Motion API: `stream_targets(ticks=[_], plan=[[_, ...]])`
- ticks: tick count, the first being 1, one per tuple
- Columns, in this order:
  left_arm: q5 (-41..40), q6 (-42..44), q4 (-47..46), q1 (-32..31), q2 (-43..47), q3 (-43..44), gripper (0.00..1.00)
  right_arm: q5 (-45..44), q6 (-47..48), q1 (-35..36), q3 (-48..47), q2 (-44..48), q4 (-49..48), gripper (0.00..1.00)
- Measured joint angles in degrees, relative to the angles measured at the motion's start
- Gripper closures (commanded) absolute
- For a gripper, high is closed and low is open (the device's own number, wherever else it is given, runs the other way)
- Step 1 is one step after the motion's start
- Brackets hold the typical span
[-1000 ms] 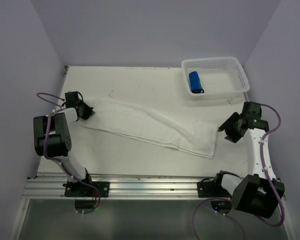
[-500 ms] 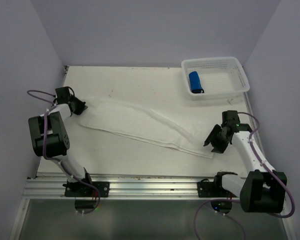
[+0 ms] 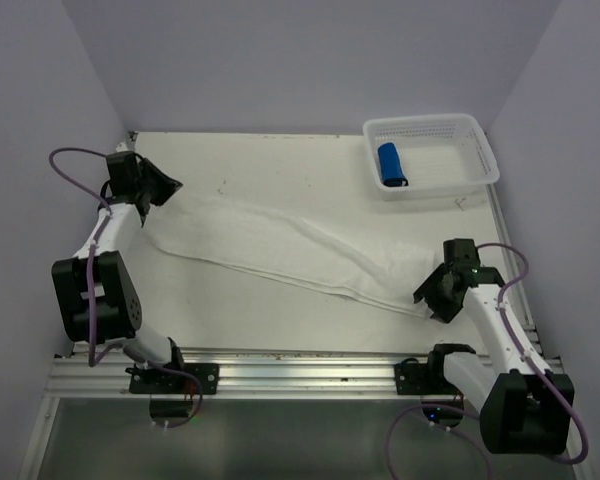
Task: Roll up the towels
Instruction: Fold the towel
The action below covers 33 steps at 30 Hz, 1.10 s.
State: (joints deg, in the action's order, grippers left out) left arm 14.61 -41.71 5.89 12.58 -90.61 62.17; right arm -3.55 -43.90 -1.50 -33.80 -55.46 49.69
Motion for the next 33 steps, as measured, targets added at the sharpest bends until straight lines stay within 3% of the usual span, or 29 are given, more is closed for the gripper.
stream_targets(ticks=[12,24,33], plan=[[0.70,3.41,2.89,-3.82,5.51,1.16,1.00,0.00,-2.51,0.00,5.92,-3.80,-4.02,0.44],[0.37,5.35,3.02,-6.99,7.78,1.49,1.00,0.04,-2.58,0.00,4.98,2.25,-3.69,0.50],[0.37,5.51,3.15,-7.04,8.33,1.49,1.00,-0.46,-1.92,0.00,2.69,-0.11,-3.43,0.48]])
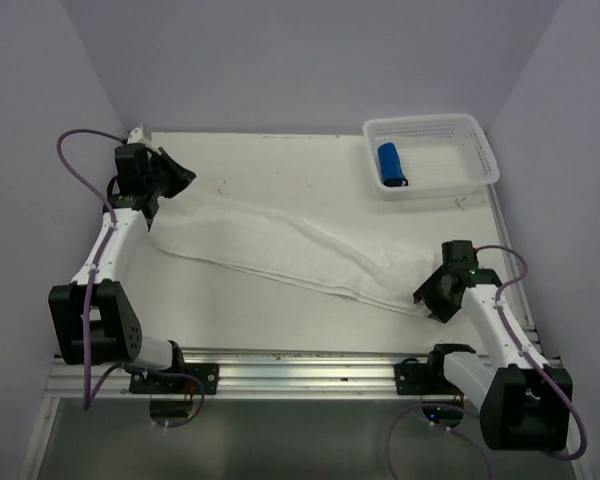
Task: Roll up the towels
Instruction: Fold the towel
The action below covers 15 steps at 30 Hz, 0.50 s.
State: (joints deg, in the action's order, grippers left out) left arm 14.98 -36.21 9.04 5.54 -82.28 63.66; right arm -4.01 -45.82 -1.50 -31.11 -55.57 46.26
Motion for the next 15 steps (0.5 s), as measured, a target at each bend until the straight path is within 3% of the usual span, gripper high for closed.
stream_targets(ticks=[15], plan=[[-0.22,1.29,0.04,-0.74,1.31,0.00,1.00,-1.42,-0.15,0.00,1.51,-5.14,-1.90,0.50]])
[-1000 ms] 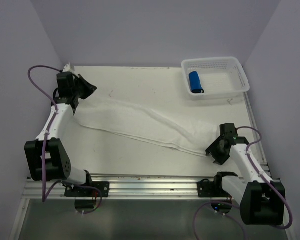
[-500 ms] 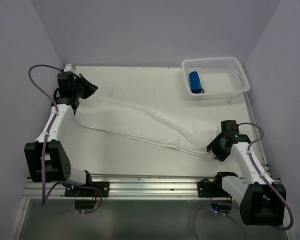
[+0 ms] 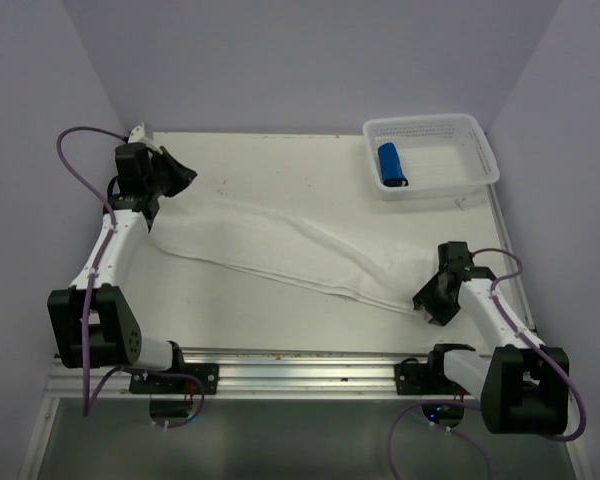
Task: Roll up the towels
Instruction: Fold the towel
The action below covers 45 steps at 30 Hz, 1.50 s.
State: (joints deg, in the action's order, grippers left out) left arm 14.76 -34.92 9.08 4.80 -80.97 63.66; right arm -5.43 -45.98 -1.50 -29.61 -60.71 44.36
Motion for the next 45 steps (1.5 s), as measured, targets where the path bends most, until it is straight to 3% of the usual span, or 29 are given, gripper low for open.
stream_targets(ticks=[6,16,24,31,45], plan=[[-0.02,0.13,-0.02,0.00,0.07,-0.02,1.00,0.09,-0.31,0.00,-0.42,-4.15,-1.29,0.61],[-0.24,0.70,-0.04,-0.02,1.11,-0.04,1.00,0.61,-0.92,0.37,-1.42,-5.90,-2.01,1.00],[-0.61,1.57,-0.07,-0.02,1.51,-0.70,1.00,-1.31,-0.81,0.37,-2.60,-5.01,-0.66,1.00],[-1.53,1.62,-0.07,-0.50,2.82,-1.22,1.00,-6.08,0.83,-0.33,-10.95,-2.08,3.17,1.00],[-2.03,1.75,-0.15,-4.74,4.11,-1.53,1.00,-11.43,8.28,-13.97,-24.09,4.33,11.78,1.00]])
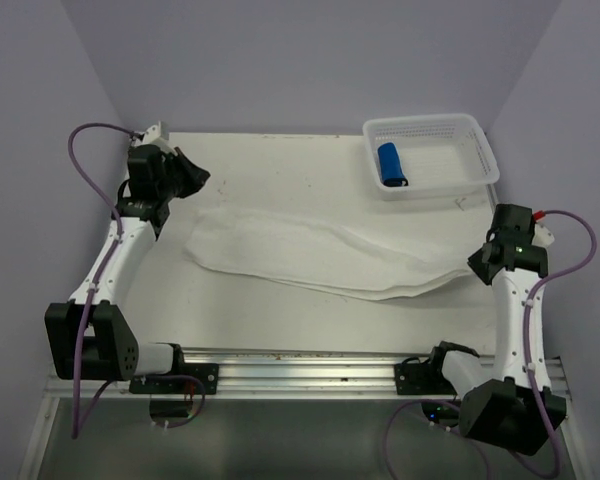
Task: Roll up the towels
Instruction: Fold the towel
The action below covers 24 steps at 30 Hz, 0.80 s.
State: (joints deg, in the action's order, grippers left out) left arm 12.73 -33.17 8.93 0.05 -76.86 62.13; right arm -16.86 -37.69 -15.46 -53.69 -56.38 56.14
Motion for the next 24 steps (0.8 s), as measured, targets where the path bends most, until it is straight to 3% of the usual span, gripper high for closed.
stream_targets(ticks=[11,19,24], plan=[[1.01,-0.09,-0.63,-8.87,1.51,-3.19,1.00,-1.05,1.53,-3.32,-4.07,-0.31,0.74,1.00],[-0.26,0.48,1.75,-8.98,3.32,-7.61,1.00,13.66,3.50,-3.13,-1.51,3.48,-6.45,1.00],[-8.31,3.74,4.48,-9.09,8.20,-7.58,1.00,21.05,4.15,-1.57,-0.17,5.05,-9.49,1.00]])
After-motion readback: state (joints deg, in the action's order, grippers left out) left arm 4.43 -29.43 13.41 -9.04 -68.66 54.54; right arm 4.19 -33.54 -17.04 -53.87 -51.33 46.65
